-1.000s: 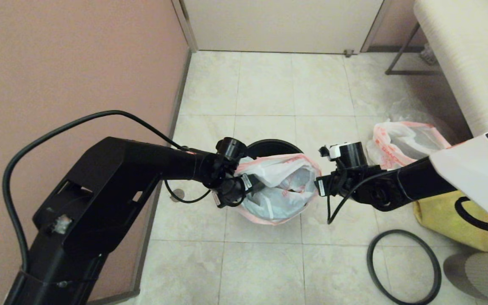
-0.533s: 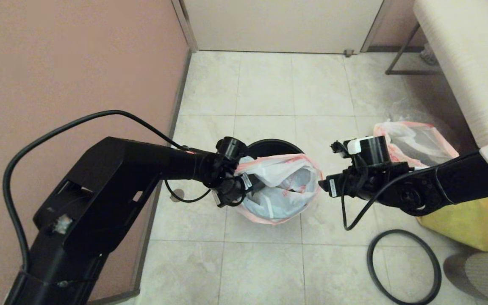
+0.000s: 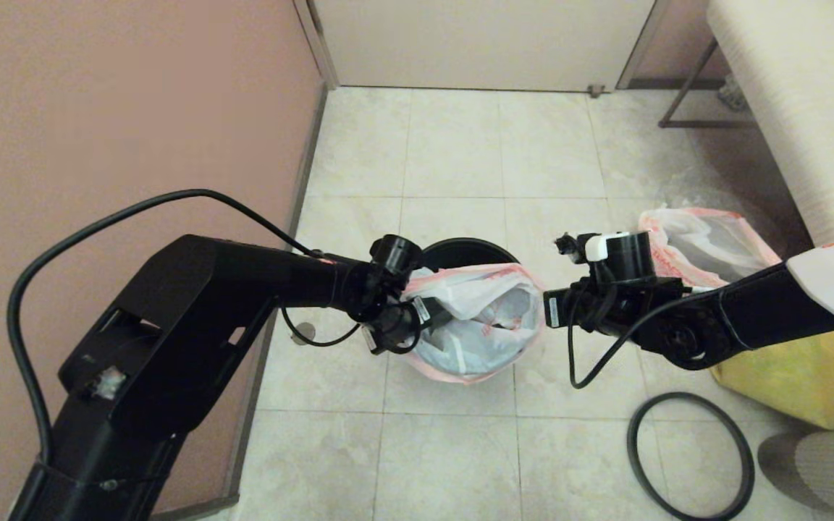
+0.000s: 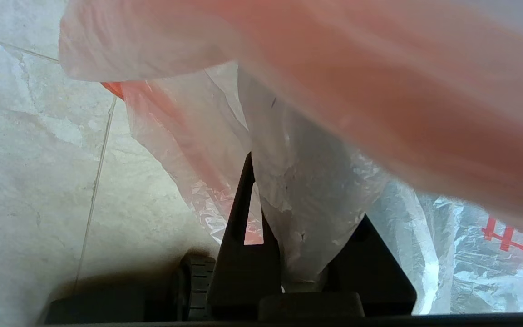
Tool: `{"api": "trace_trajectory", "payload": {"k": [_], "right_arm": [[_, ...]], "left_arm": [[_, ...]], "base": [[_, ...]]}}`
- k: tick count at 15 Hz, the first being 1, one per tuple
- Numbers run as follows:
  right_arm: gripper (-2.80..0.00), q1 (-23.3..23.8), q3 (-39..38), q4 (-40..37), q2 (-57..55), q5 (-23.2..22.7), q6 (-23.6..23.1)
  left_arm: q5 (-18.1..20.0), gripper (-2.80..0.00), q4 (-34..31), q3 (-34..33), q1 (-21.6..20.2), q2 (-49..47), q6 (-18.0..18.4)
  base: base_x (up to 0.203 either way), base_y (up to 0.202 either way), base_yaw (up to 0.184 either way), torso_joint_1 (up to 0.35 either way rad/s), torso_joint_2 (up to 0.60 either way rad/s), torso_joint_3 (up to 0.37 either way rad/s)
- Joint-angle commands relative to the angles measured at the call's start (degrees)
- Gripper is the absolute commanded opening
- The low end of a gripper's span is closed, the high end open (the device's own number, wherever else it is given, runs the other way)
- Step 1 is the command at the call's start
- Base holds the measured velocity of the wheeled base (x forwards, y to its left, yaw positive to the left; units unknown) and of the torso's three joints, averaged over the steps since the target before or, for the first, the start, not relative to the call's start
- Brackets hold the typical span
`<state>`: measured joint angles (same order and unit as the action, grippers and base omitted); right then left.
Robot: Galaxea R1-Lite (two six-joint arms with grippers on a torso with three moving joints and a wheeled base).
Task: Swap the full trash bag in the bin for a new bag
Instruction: Put the new garbage bag on the trash can
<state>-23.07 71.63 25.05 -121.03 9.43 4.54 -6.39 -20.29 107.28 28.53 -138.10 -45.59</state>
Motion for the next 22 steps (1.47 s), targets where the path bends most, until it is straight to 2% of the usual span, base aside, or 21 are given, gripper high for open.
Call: {"api": "trace_trajectory", "payload": {"k": [1, 4, 11, 22], "right_arm": [[-2.80, -0.6, 1.3, 0.3, -2.7, 0.1, 0.2], [-2.80, -1.5, 4.3, -0.1, -5.3, 0.9, 0.2], [-2.80, -1.6, 12.1, 0.5, -10.3, 6.5, -1.5], [-2.80, -1.0, 21.0, 0.0, -14.8, 8.8, -2.4]], "left_arm": [[0.0, -2.80, -0.2, 0.0, 0.0, -0.1, -0.3], [-0.1, -2.80, -0.1, 0.0, -0.1, -0.1, -0.3], [-0.1, -2.80, -0.1, 0.0, 0.0, -0.2, -0.3], [-0.1, -2.80, -0.1, 0.0, 0.0, -0.2, -0.3]], "base": [[0.000, 0.000, 0.000, 0.000, 0.00, 0.000], [0.000, 0.000, 0.000, 0.000, 0.00, 0.000], [0.000, 0.000, 0.000, 0.000, 0.00, 0.000], [0.000, 0.000, 0.000, 0.000, 0.00, 0.000]]}}
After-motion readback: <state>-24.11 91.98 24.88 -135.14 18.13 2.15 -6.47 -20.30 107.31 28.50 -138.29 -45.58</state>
